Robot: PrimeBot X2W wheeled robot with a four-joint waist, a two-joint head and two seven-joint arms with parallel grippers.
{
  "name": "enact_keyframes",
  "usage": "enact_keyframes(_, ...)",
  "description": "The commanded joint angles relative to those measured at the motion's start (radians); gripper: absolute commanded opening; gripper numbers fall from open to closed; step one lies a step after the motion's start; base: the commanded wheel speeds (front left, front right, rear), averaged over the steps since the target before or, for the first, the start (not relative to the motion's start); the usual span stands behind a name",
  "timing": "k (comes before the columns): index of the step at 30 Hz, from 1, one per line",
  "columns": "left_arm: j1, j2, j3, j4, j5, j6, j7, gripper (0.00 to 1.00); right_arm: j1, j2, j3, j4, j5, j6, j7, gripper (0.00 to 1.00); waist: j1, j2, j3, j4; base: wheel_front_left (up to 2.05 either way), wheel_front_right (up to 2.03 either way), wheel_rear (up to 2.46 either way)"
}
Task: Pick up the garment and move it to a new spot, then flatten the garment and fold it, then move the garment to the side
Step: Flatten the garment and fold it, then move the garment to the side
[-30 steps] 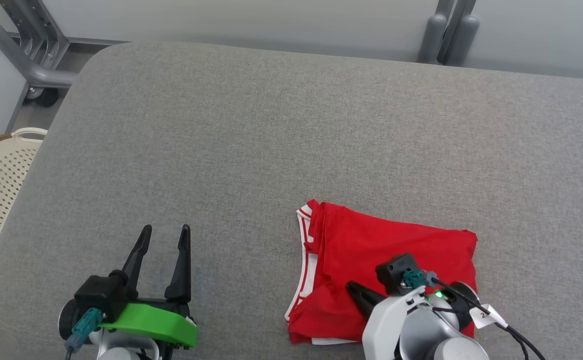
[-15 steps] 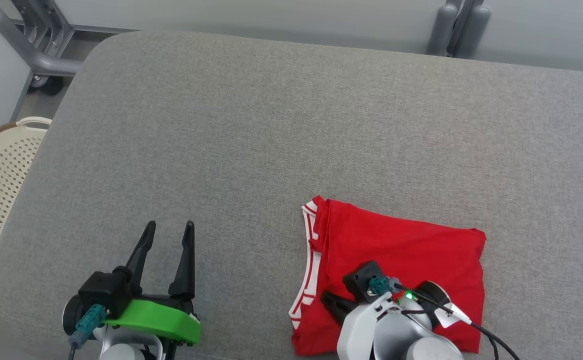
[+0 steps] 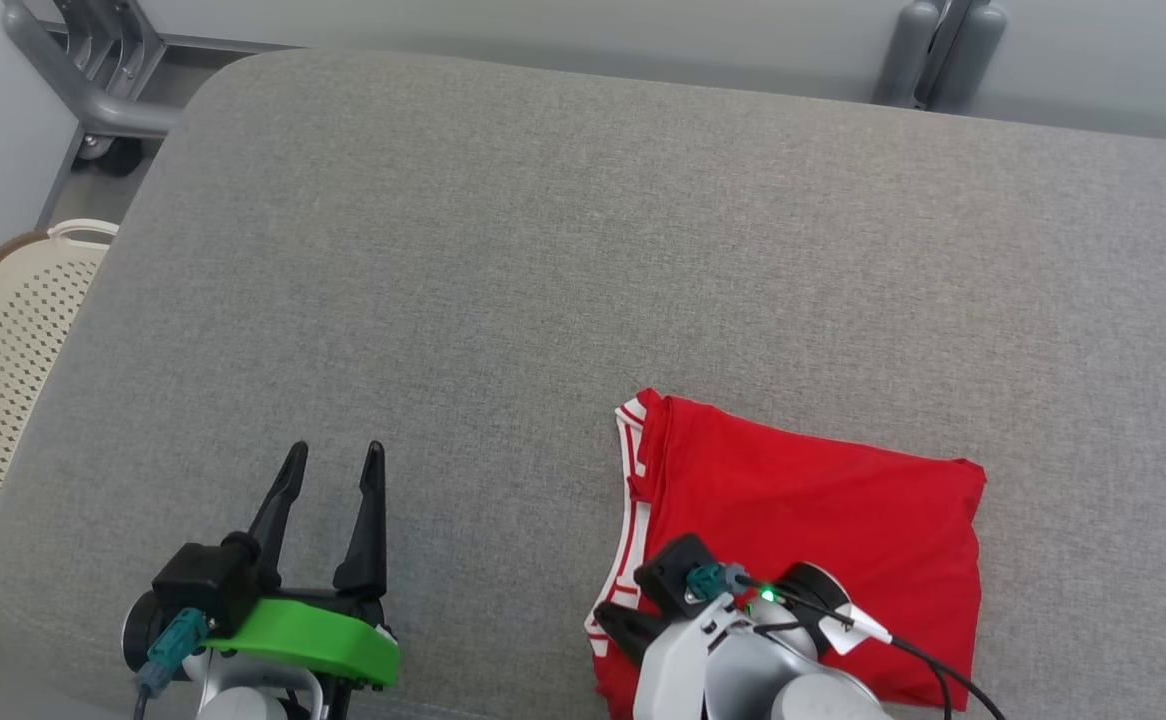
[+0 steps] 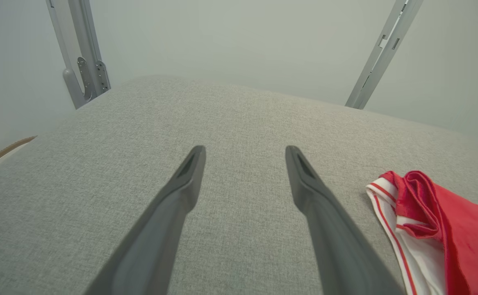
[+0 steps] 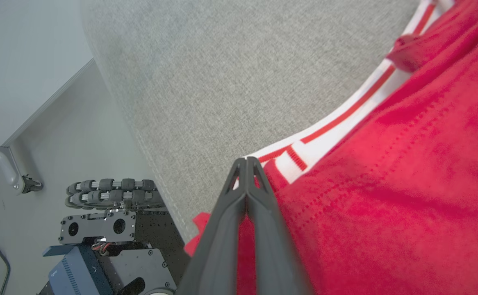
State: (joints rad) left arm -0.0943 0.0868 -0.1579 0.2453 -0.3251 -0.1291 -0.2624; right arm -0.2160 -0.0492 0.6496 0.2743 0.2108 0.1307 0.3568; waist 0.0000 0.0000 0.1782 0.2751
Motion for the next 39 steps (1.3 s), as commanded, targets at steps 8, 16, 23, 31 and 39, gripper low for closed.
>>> enact_keyframes(8,0.002,0.002,0.014,-0.003,0.006,-0.002,-0.002,1.0,-0.058,-0.003,-0.074,-0.096,0.093,0.0,-0.025,1.0,0.0,0.0,-0.022,-0.023,0.0,0.0,0.0)
enact_keyframes(16,0.029,0.012,0.013,-0.007,0.016,-0.002,-0.002,1.0,-0.009,-0.003,-0.305,-0.226,0.15,0.0,0.03,1.0,0.0,0.0,-0.059,-0.051,0.0,0.0,0.0)
enact_keyframes(23,0.045,0.012,0.015,-0.014,0.026,-0.002,-0.002,1.0,0.129,-0.002,-0.523,-0.319,0.101,0.0,0.116,1.0,0.0,0.0,-0.073,-0.071,0.0,0.0,0.0)
enact_keyframes(31,0.044,0.019,0.007,-0.011,0.02,-0.002,-0.002,1.0,0.252,-0.002,-0.641,-0.386,0.116,0.0,0.174,1.0,0.0,0.0,-0.069,-0.103,0.0,0.0,0.0)
enact_keyframes(39,0.021,0.026,-0.004,-0.014,0.02,-0.002,-0.002,1.0,0.284,-0.002,-0.682,-0.363,0.134,0.0,0.186,1.0,0.0,0.0,-0.05,-0.113,0.0,0.0,0.0)
